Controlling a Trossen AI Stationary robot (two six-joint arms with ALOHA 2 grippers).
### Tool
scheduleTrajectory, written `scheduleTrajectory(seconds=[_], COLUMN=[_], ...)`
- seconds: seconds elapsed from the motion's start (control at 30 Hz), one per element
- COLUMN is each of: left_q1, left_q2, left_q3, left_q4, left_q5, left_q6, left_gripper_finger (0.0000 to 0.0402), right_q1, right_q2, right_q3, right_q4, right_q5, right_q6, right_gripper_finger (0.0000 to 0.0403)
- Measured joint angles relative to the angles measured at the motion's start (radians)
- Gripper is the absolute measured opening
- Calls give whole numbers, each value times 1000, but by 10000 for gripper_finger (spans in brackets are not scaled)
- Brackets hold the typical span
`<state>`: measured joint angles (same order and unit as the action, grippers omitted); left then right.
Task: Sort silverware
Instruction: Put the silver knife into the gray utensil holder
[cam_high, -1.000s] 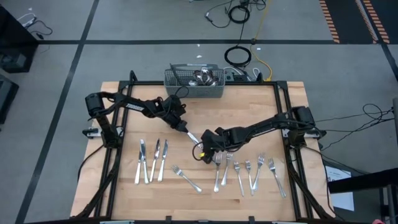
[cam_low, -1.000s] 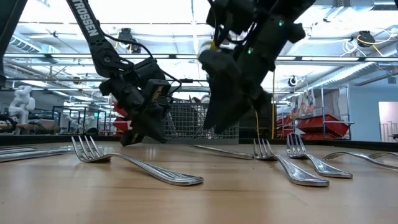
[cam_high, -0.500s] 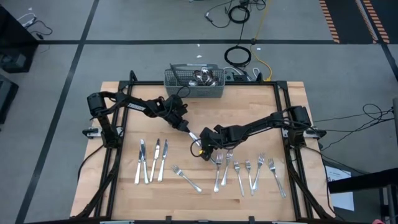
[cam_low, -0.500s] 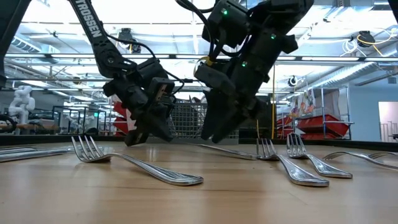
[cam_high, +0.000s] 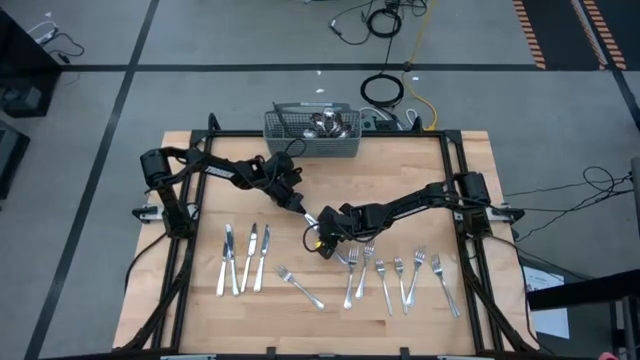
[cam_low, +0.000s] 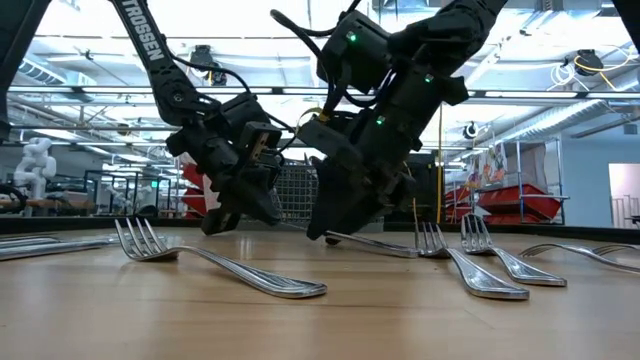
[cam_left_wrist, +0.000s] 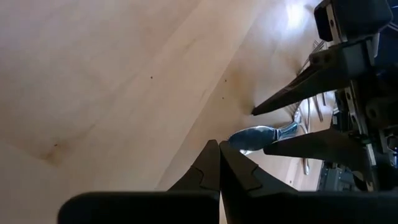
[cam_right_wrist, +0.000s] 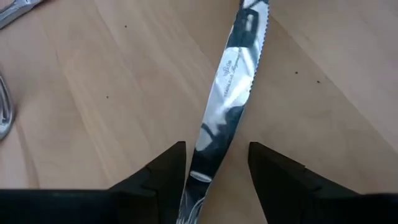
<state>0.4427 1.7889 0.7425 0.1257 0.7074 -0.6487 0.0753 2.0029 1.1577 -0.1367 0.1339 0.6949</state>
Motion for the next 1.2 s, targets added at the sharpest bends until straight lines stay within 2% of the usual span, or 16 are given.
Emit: scheduleTrajectory(seconds=[0.13, 0.27, 0.33, 0.47, 0.67, 0.8, 1.1, 1.2], left_q1=[0, 0, 0, 1, 37, 95, 221, 260], left_q2=[0, -1, -1, -3, -3, -29, -246, -339], left_q3=[0, 0, 2, 2, 2, 2, 2, 2], left_q4=[4, 20, 27, 26, 27, 23, 17, 1], left_q5=[0, 0, 2, 2, 60, 98, 113, 114], left_q6=[0, 0, 0, 0, 0, 0, 0, 0], left_gripper_finger=[0, 0, 0, 3, 37, 43, 45, 45], right_q1=[-2, -5, -5, -6, -22, -24, -59, -82], right_q2=[1, 1, 2, -1, -34, -86, -212, -265], right_q3=[0, -1, -2, -2, -5, -5, -5, -5], right_q4=[-15, -21, -19, -14, -25, -33, -57, -52], right_q5=[6, -14, -15, -29, -39, 13, 167, 249], right_q6=[-2, -22, -30, -20, -12, -24, -40, -74], right_gripper_finger=[137, 46, 17, 4, 2, 1, 1, 1])
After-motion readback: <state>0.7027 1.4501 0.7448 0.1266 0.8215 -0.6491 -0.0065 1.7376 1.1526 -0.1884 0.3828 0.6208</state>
